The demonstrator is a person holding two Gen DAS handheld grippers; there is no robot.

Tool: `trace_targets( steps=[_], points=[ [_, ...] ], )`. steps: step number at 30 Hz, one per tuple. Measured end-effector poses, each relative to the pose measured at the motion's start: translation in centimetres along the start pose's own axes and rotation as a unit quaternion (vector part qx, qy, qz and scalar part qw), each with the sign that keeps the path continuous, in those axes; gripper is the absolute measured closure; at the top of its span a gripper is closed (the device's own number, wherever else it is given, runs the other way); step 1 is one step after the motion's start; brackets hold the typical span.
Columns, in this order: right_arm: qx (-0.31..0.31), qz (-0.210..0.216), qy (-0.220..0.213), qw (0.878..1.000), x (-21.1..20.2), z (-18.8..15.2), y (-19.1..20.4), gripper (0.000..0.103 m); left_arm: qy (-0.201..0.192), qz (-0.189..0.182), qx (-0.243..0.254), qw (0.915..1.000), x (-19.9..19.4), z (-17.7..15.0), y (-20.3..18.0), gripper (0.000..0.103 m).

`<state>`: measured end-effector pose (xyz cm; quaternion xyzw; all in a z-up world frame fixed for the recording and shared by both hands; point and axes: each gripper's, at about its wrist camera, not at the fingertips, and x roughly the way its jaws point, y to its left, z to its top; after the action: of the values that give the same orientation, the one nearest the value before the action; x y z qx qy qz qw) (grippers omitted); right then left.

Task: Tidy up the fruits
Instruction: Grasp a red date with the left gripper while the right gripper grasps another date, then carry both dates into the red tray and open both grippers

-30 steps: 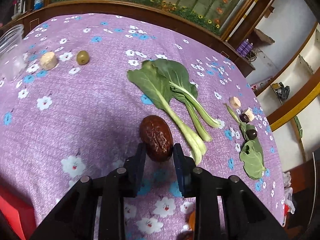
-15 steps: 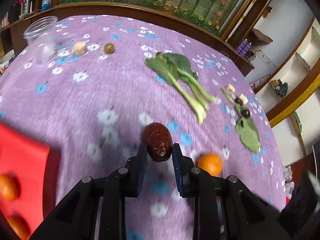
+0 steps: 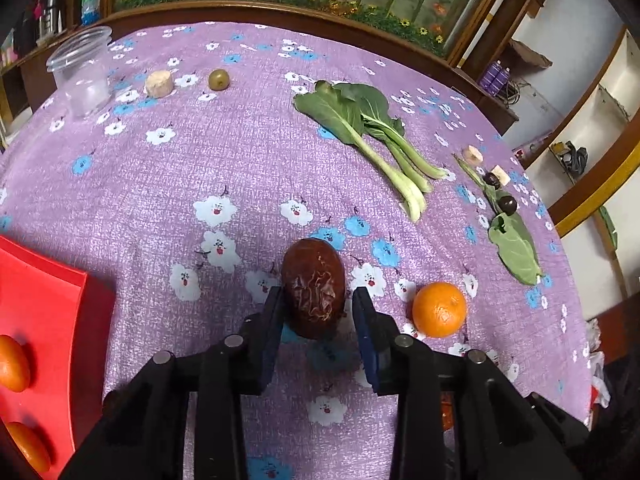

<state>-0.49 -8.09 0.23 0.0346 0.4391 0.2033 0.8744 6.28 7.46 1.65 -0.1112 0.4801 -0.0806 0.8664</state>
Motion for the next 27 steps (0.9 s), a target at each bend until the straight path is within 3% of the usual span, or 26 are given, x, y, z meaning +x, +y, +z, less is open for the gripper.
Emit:
trace_targets(
  steps=[8, 16, 23, 27],
  points=[
    [0.002, 0.013, -0.009, 1.0, -0.8, -0.3, 0.0, 0.054, -0.013, -0.012, -0.015, 0.9997, -2.3, -1.0, 0.8, 0.074],
    [0.017, 0.037, -0.023, 0.999, -2.9, -0.8, 0.6, 0.054, -0.047, -0.054, -0.047, 0.9963, -7.1, -2.9, 1.8, 0.074],
    [0.009, 0.056, -0.033, 0.998, -4.8, -1.2, 2.5, 0.054, -0.09, -0.083, -0.101, 0.9873, -12.5, -5.8, 5.0, 0.074],
    [-0.002, 0.068, -0.036, 0.997, -5.7, -1.2, 4.1, 0.054, -0.121, -0.073, -0.136, 0.9804, -15.7, -7.6, 8.2, 0.074]
  ],
)
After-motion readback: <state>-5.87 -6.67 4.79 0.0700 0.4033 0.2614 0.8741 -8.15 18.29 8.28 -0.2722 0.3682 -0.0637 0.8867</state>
